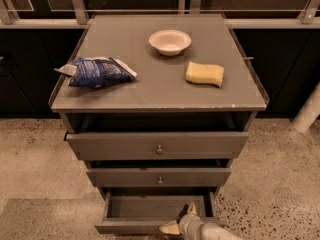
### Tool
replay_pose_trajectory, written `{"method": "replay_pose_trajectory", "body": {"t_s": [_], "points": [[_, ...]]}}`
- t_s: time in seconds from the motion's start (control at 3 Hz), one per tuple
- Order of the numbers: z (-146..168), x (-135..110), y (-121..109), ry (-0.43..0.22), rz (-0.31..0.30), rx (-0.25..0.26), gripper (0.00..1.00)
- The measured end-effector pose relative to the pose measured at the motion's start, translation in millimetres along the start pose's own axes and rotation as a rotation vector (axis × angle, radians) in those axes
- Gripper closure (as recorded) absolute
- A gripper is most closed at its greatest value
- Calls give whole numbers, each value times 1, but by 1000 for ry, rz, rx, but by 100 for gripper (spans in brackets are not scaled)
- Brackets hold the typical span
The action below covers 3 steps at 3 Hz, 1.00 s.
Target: Close bottom drawer
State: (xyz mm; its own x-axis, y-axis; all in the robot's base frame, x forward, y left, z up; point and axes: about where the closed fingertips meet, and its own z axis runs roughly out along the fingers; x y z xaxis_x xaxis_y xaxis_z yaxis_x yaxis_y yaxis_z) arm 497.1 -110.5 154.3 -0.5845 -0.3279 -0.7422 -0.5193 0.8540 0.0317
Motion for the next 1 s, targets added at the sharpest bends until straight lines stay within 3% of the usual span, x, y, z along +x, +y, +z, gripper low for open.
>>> {"method": "replay_pose_trajectory", "body": {"t_s": [0.33,0.67,1.0], "points": [[7,-9,-13,-14,16,37,0],[7,-9,-12,-14,16,37,0],[6,-5,-9,-1,31,5,0]]}}
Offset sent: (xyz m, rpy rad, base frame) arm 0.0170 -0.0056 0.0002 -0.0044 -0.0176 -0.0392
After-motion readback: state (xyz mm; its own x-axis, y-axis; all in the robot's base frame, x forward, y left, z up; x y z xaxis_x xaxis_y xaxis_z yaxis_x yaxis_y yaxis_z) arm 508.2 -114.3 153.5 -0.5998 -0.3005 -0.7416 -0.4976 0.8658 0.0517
